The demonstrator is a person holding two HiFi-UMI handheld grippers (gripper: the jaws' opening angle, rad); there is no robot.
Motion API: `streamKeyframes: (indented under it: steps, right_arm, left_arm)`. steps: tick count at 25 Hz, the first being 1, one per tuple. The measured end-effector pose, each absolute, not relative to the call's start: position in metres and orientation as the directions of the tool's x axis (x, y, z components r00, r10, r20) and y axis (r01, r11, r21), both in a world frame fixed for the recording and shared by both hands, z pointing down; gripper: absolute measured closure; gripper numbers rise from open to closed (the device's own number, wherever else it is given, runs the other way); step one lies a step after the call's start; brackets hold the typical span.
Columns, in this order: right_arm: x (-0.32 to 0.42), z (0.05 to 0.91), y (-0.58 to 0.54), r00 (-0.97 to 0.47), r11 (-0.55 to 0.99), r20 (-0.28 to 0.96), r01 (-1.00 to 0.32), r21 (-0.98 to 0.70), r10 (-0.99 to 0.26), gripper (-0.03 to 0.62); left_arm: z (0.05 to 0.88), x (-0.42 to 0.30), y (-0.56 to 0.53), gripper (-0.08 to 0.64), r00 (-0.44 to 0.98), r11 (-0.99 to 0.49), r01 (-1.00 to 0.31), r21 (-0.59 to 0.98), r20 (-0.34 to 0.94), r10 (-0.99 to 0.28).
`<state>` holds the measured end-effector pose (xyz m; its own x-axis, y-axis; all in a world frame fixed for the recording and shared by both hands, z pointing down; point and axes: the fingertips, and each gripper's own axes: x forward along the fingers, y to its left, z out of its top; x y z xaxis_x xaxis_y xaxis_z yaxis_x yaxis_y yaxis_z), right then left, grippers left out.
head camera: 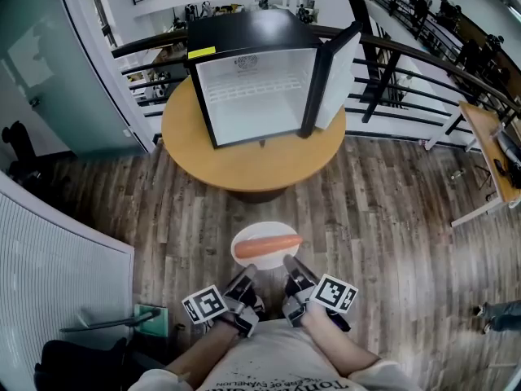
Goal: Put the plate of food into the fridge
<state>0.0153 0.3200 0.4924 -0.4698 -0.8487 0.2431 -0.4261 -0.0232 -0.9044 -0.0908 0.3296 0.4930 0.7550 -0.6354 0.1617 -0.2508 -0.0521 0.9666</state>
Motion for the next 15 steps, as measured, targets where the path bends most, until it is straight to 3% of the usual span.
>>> streamKeyframes:
  steps: [15]
  right_arm:
    - [-0.010, 0.501, 0.269, -0.455, -0.031, 0.246, -0.429, -0.903, -0.856, 0.543]
  left_arm:
    - [0.503, -0.116, 0.277, 0.514, 0.764, -0.044, -0.233, 0.971, 0.155, -0.626]
